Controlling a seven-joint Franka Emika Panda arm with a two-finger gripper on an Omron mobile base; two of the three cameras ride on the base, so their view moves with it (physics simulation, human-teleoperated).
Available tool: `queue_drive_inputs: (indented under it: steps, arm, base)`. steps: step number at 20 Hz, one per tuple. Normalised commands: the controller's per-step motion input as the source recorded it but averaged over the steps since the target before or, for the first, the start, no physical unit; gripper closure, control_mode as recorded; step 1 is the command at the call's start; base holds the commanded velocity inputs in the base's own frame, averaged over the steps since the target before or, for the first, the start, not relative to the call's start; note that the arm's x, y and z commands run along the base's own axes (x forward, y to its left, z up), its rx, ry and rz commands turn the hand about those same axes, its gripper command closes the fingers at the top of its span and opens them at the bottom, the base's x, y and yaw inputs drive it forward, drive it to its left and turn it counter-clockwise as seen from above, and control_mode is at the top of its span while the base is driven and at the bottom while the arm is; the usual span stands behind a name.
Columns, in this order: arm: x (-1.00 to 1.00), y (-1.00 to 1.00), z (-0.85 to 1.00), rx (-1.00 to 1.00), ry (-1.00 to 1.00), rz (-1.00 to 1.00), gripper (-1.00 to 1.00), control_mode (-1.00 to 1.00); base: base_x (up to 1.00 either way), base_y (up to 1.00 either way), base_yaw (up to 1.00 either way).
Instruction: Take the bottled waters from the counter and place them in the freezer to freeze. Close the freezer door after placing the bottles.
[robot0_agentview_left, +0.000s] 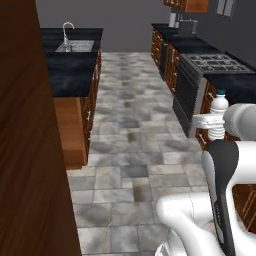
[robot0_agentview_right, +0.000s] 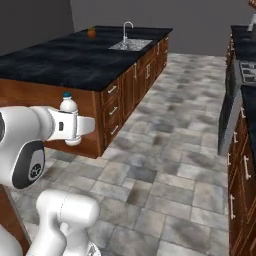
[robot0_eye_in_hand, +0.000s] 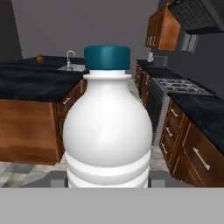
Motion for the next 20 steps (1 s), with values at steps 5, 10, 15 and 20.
queue_drive_inputs:
  steps: [5, 10, 15, 20]
  arm:
    - [0.0, 0.0, 0.0, 0.0, 0.0, 0.0, 1.0, 1.0]
    - [0.0, 0.0, 0.0, 0.0, 0.0, 0.0, 1.0, 1.0]
    - [0.0, 0.0, 0.0, 0.0, 0.0, 0.0, 1.0, 1.0]
    - [0.0, 0.0, 0.0, 0.0, 0.0, 0.0, 1.0, 1.0]
  base:
    - [0.22, -0.4, 0.52]
    - [0.63, -0.35, 0.22]
    - [1.0, -0.27, 0.24]
    - [1.0, -0.1, 0.44]
